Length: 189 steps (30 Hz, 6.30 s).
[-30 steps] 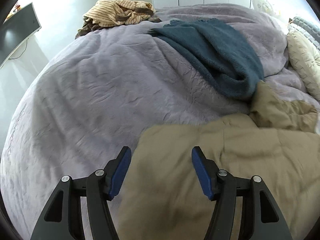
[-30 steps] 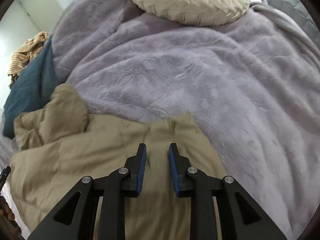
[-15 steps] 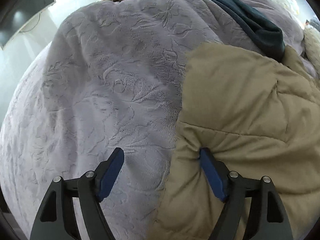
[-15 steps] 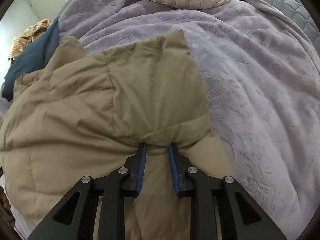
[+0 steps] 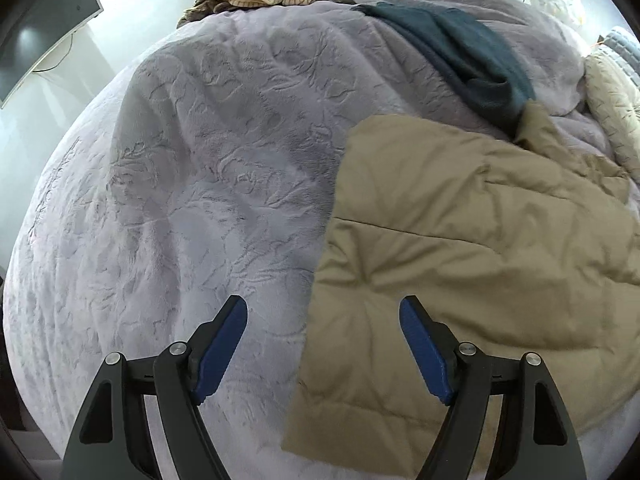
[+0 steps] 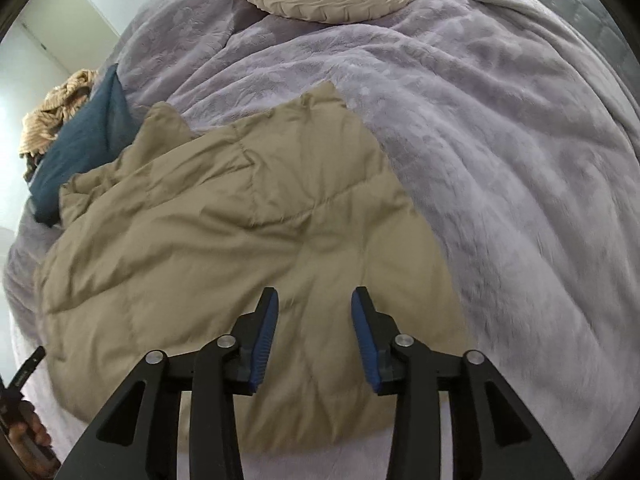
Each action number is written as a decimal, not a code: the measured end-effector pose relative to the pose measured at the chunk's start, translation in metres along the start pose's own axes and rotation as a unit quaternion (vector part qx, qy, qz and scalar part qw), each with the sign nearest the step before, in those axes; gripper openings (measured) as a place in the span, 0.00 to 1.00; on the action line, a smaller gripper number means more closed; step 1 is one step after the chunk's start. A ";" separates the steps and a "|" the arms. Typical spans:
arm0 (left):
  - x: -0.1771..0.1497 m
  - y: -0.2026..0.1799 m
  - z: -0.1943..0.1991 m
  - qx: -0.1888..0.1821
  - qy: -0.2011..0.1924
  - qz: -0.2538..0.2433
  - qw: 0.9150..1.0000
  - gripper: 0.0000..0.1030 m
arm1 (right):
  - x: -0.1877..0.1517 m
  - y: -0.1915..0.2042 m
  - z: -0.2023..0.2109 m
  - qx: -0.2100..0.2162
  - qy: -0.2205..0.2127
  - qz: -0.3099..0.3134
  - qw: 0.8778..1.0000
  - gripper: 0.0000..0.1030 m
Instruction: Fold large clothes
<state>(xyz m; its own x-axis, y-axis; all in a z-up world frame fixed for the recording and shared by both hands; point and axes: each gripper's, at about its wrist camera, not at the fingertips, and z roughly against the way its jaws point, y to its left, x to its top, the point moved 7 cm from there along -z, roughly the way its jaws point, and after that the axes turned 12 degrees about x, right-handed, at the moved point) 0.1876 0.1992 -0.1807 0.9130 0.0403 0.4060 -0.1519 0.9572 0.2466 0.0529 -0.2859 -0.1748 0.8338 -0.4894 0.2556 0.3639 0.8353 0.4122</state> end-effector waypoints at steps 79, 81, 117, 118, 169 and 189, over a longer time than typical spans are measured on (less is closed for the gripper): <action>-0.074 -0.063 -0.021 -0.294 0.130 0.236 0.917 1.00 | -0.088 0.013 -0.073 0.365 0.048 -0.260 0.893 0.86; -0.072 -0.070 -0.027 -0.285 0.129 0.235 0.920 1.00 | -0.089 0.013 -0.076 0.363 0.049 -0.261 0.893 0.86; -0.165 -0.010 0.091 -0.271 0.071 0.086 0.956 0.24 | -0.200 0.012 0.019 0.349 0.115 -0.202 0.908 0.21; -0.176 -0.007 0.090 -0.271 0.079 0.082 0.956 0.24 | -0.212 0.015 0.020 0.343 0.118 -0.207 0.908 0.21; -0.213 0.050 0.154 -0.103 0.081 -0.030 0.991 1.00 | -0.205 0.070 0.097 0.041 0.054 -0.048 0.997 0.86; -0.183 0.006 0.160 -0.051 0.096 -0.023 0.994 1.00 | -0.162 0.077 0.082 -0.005 0.073 0.109 0.991 0.86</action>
<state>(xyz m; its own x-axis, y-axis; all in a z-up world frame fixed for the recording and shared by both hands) -0.0407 0.1511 -0.1123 0.9748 0.0411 0.2191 -0.0786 0.9831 0.1654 -0.0887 -0.1631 -0.1127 0.9439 -0.2557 0.2088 0.1716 0.9203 0.3516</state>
